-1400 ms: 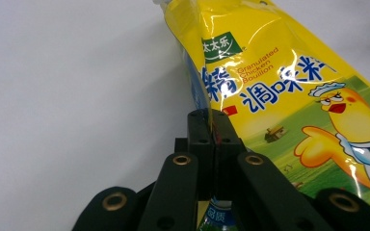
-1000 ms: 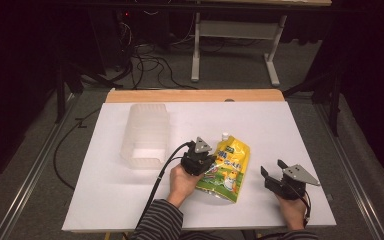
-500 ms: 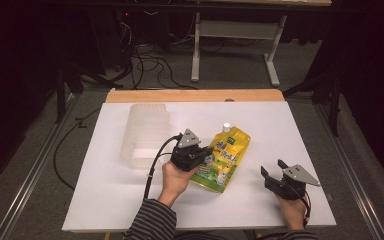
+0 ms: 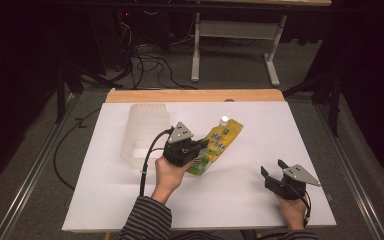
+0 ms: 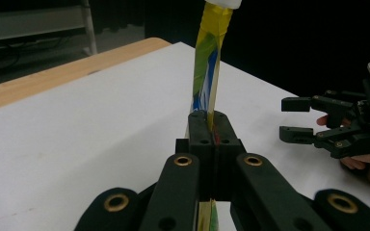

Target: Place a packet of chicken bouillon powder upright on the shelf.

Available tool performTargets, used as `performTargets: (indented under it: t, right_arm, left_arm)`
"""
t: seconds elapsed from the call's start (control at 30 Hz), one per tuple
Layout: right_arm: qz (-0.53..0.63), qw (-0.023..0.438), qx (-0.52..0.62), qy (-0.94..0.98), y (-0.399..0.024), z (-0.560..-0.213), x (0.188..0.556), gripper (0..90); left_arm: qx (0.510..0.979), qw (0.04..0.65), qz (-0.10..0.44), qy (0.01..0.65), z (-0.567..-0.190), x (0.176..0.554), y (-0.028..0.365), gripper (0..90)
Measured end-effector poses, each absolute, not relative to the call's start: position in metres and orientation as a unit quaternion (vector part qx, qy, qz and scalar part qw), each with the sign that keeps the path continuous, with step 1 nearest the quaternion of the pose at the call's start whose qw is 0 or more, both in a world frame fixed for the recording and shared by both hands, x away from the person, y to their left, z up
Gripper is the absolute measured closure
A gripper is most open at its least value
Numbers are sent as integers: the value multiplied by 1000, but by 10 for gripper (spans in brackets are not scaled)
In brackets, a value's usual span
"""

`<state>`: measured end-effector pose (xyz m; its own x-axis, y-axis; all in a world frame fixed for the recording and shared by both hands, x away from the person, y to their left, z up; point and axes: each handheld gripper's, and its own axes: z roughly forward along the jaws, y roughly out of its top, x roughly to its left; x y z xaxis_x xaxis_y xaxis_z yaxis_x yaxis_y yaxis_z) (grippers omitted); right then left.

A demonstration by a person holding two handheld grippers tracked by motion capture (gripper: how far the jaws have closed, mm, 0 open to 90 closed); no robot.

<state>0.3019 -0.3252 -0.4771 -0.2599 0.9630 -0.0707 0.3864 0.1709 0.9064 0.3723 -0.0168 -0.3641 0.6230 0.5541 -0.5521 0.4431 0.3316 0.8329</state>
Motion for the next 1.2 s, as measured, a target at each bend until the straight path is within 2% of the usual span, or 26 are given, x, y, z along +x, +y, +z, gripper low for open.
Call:
performTargets:
  t: [0.63, 1.2]
  right_arm:
    - [419, 356, 500, 669, -327, -477, 300, 342]
    - [415, 352, 503, 671, -328, -477, 302, 340]
  left_arm:
    - [544, 716, 36, 436, -342, 377, 8, 900]
    - [521, 722, 69, 449, -323, 389, 44, 900]
